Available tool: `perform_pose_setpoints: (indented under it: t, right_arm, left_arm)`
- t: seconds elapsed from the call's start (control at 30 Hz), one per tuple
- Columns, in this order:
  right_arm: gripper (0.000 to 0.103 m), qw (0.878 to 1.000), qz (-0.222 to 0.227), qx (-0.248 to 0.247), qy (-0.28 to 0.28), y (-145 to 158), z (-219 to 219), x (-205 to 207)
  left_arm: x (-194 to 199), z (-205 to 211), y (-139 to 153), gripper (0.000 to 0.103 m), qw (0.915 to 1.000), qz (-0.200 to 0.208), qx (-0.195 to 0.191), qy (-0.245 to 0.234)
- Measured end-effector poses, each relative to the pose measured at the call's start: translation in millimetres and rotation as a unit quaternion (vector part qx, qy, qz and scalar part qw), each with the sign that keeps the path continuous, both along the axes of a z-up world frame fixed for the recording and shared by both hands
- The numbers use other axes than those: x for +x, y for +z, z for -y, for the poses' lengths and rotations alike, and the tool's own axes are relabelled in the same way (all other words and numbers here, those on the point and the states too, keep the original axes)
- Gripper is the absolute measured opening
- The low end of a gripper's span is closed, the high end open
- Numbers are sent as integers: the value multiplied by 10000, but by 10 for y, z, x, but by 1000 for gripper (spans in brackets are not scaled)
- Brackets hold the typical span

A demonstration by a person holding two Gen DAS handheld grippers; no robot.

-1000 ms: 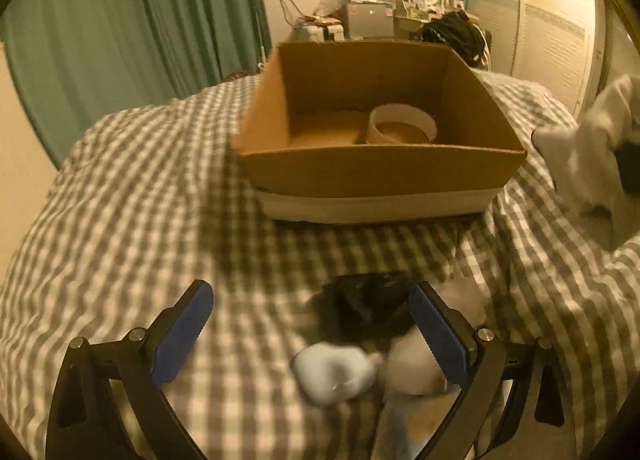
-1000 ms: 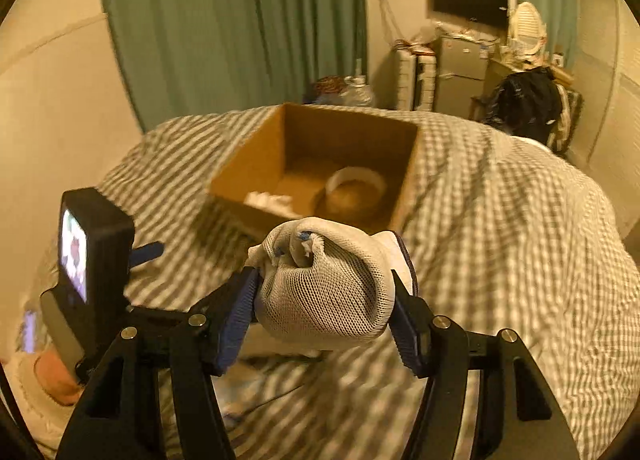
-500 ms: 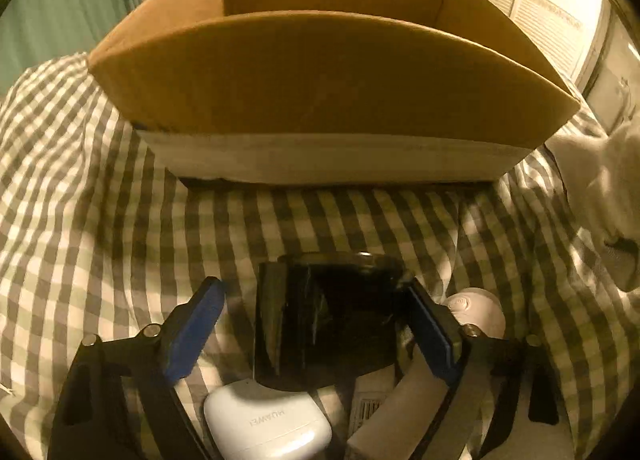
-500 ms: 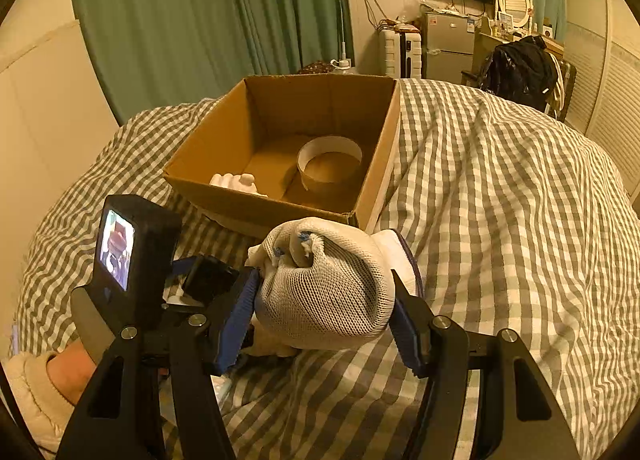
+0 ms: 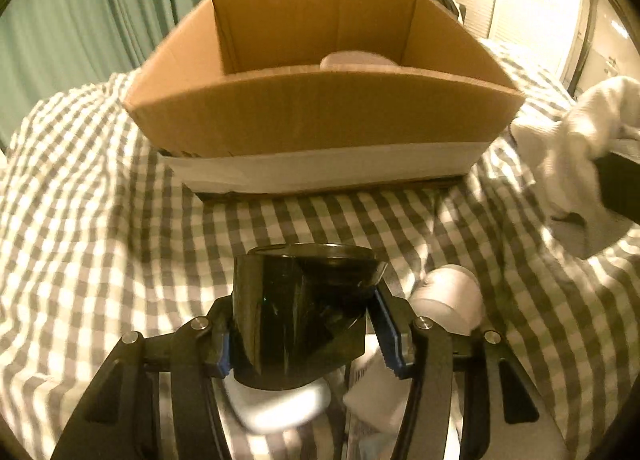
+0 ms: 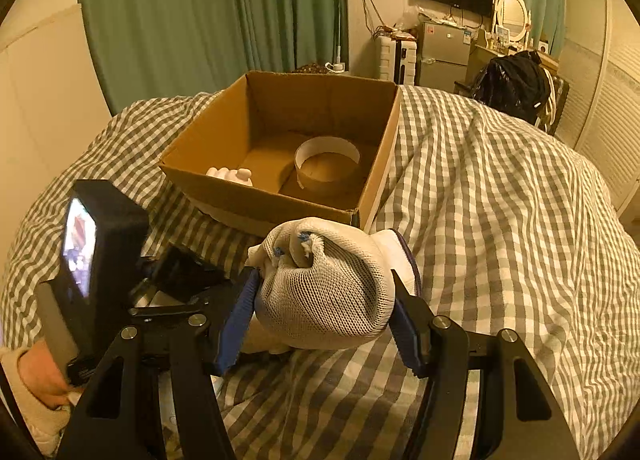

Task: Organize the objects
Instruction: 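Grasp the black case with the left tool while the right tool holds the sock, then carry the black case and sock over the box and release both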

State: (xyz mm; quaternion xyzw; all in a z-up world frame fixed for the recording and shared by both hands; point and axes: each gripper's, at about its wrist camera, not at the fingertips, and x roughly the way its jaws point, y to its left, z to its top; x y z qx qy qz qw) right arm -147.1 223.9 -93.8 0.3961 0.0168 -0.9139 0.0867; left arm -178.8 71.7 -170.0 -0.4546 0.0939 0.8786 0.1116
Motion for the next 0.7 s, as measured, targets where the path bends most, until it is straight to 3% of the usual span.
perform_pose_setpoints:
  t: [0.37,0.7]
  right_arm:
    - [62,9994,-345,-27,-6,359,110,282]
    - [62,9967,-804,81,97,869,243,594]
  left_arm:
    - [335,8,539,56,9984,-562,-1,-5]
    - [611,101,1291,56,9933,-1133,220,-71]
